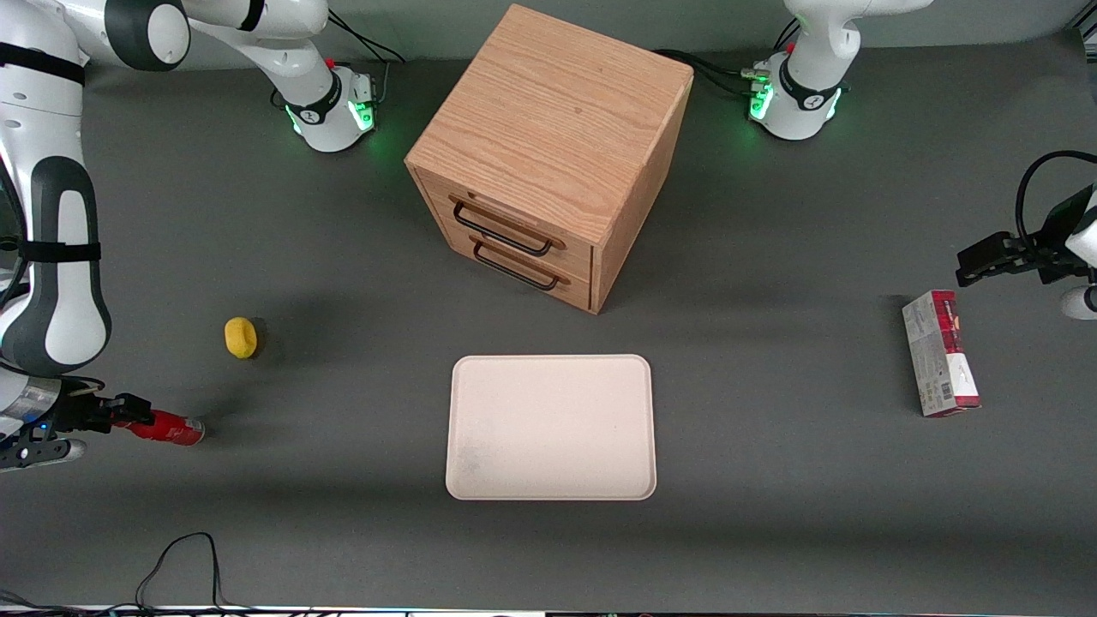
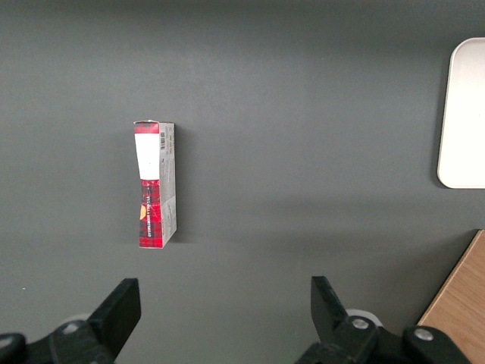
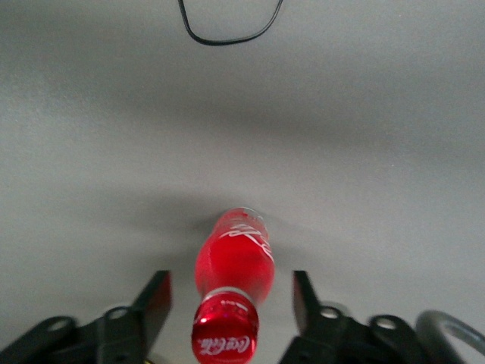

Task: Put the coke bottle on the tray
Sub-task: 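Close the right gripper around the bottle's cap end, then lift the bottle and carry it with the right gripper over the tray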

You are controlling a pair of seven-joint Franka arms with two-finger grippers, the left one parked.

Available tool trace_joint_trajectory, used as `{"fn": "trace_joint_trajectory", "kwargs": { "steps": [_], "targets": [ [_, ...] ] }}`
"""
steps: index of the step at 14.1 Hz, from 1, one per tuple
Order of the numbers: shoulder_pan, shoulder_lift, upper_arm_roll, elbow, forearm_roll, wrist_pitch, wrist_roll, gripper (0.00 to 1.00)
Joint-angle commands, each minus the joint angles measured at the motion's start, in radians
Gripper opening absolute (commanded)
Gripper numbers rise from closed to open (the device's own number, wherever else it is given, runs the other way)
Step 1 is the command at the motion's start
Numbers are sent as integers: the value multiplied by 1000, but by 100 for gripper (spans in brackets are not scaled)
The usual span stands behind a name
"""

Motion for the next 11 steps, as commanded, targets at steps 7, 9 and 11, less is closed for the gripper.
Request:
{"fn": "trace_joint_trajectory", "kwargs": {
  "steps": [7, 9, 11],
  "targets": [
    [3, -1, 2, -26, 38, 16, -18, 0],
    [21, -29, 2, -19, 32, -8, 39, 0],
    [40, -69, 1, 19, 17, -101, 138, 0]
  ]
}}
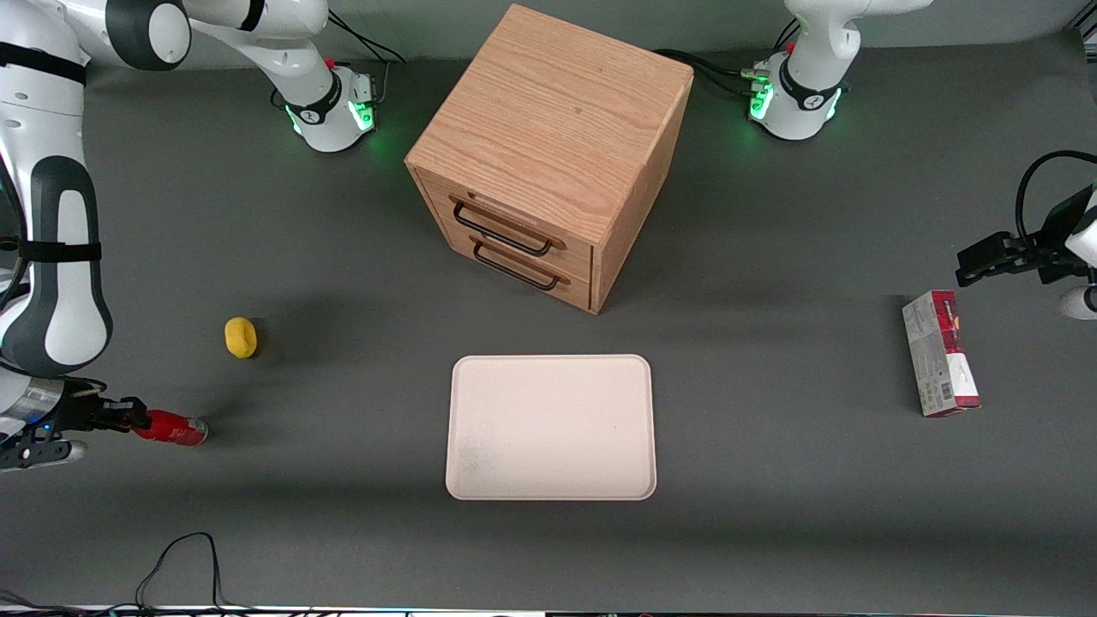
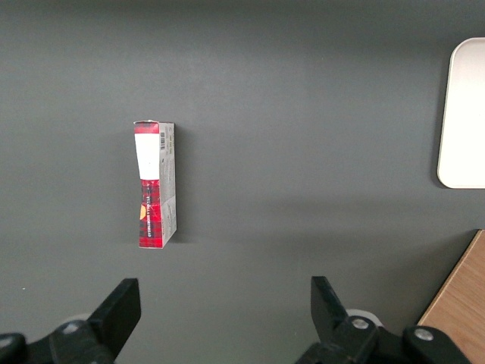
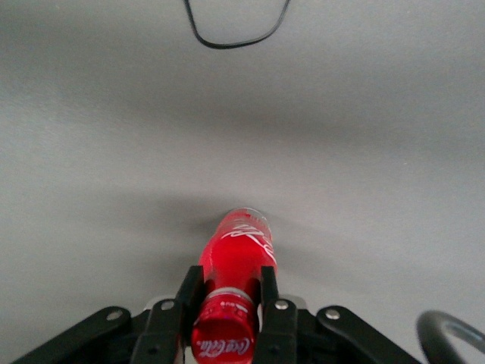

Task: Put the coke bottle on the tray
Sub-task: 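Lift the bottle and carry it with the right gripper over the tray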

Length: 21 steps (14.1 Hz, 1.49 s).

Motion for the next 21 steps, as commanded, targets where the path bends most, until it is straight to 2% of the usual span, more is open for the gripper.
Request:
{"fn": "trace_joint_trajectory", "kwargs": {
  "steps": [1, 5, 7, 10, 13, 15, 19, 21],
  "targets": [
    [35, -80, 0, 57, -5, -140, 140, 0],
    [92, -128, 26, 283, -128, -408, 391, 0],
    [98, -143, 69, 388, -131, -531, 480, 0],
    [115, -207, 179, 425, -143, -659, 653, 0],
    [115, -226, 395, 425, -281, -656, 899, 0],
    [117, -217, 498, 415, -305, -601, 1050, 0],
    [213, -186, 546, 370, -312, -421, 1265, 0],
    [270, -122, 546, 372, -372, -334, 1342, 0]
  ]
}}
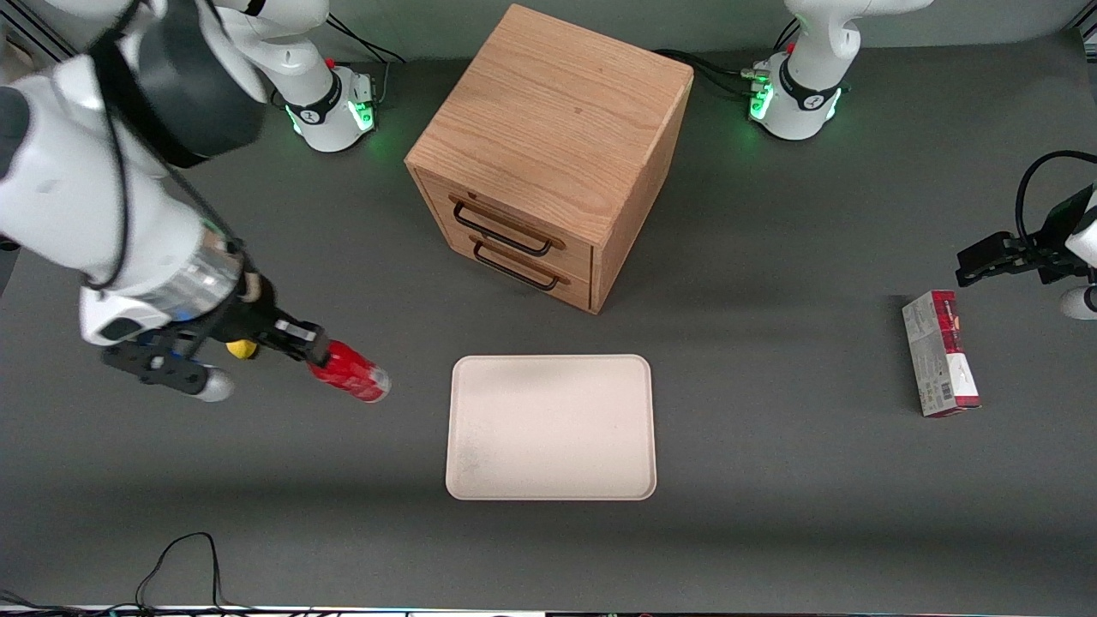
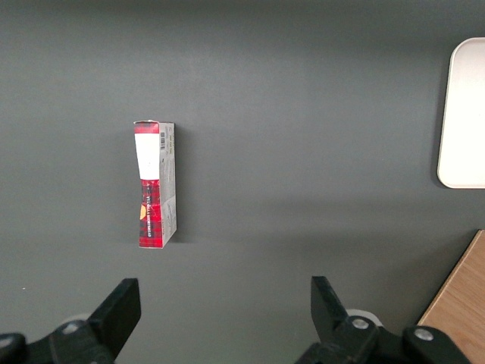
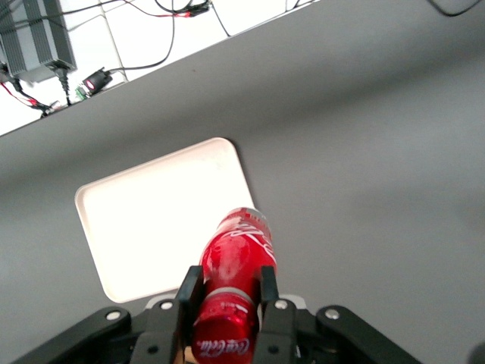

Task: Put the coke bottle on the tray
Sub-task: 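Lift the bottle and carry it with the right gripper over the tray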

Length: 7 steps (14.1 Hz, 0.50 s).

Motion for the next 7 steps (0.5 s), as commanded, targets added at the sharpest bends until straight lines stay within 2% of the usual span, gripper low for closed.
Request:
{"fn": "trace_joint_trajectory", "kwargs": {
  "steps": [1, 5, 7],
  "targets": [
    [69, 89, 2, 9, -86, 122, 119, 0],
    [97, 219, -7, 13, -138, 265, 116, 0],
    [98, 262, -6, 3, -205, 326, 116, 0]
  ]
}}
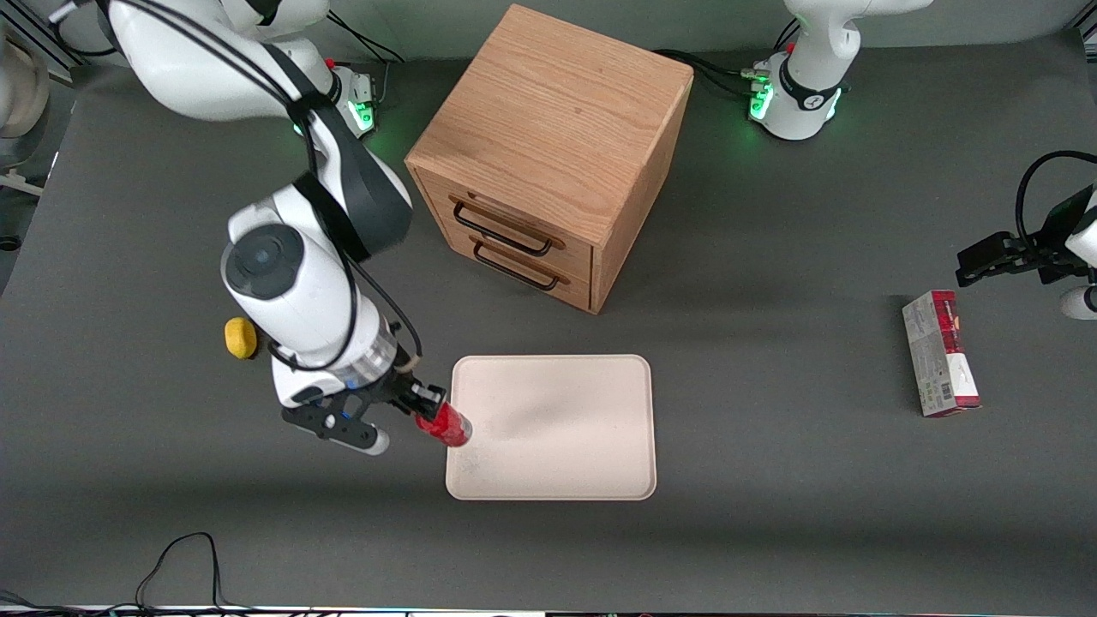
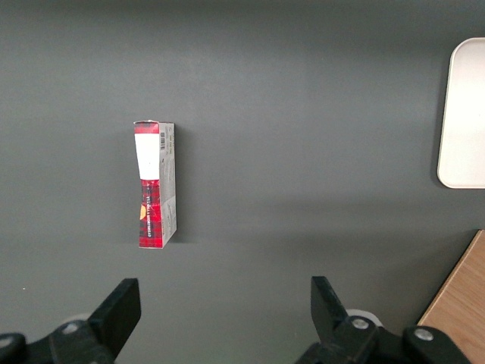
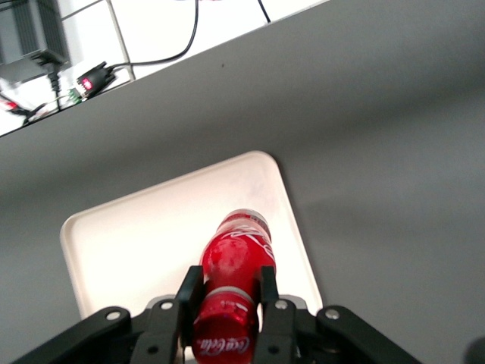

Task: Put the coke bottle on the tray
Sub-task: 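Lift the bottle and carry it with the right gripper over the tray, then lower the bottle onto the tray's rim area and open the right gripper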

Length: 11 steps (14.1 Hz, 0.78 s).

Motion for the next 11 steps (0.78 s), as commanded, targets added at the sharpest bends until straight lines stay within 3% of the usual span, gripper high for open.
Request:
{"fn": "trace_joint_trajectory", "kwargs": {
  "steps": [1, 8, 11],
  "targets": [
    [6, 41, -2, 7, -65, 59, 13, 0],
    [18, 139, 3, -17, -185, 179, -10, 0],
    [21, 147, 3, -47, -189, 240, -7, 0]
  ]
}}
